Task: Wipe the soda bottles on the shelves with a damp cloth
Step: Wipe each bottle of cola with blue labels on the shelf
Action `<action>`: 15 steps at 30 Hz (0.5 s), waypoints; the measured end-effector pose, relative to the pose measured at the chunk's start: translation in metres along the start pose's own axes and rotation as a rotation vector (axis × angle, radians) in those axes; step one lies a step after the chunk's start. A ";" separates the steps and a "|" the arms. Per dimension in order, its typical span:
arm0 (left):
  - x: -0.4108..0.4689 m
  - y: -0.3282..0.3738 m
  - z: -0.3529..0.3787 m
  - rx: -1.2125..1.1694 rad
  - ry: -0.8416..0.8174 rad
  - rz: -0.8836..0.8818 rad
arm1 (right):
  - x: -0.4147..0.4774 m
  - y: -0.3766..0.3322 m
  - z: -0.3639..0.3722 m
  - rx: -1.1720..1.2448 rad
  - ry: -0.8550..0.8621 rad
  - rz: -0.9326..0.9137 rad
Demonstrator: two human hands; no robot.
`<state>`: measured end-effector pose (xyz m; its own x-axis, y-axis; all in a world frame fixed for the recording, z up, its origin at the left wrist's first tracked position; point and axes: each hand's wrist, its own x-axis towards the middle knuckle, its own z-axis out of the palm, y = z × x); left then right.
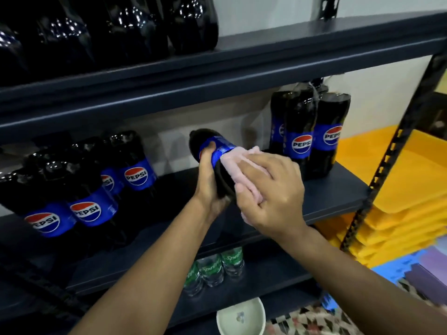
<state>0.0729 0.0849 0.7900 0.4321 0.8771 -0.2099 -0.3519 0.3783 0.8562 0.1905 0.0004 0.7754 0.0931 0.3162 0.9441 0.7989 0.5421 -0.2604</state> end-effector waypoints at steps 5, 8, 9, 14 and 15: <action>-0.001 0.008 0.013 -0.071 0.110 -0.031 | 0.035 0.005 0.000 0.056 0.147 0.217; -0.001 0.009 0.013 -0.136 0.164 -0.071 | 0.030 -0.007 0.004 0.077 0.160 0.240; -0.002 0.008 0.013 -0.143 0.147 -0.083 | 0.023 -0.011 0.005 0.066 0.156 0.206; -0.009 0.011 0.008 -0.061 0.152 -0.132 | 0.013 -0.017 0.005 0.079 0.171 0.393; -0.009 0.010 0.005 -0.015 0.169 -0.125 | 0.014 -0.016 0.006 0.116 0.175 0.494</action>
<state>0.0702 0.0794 0.8029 0.3279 0.8600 -0.3911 -0.3174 0.4902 0.8118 0.1759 0.0011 0.7918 0.5468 0.4265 0.7205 0.5647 0.4474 -0.6934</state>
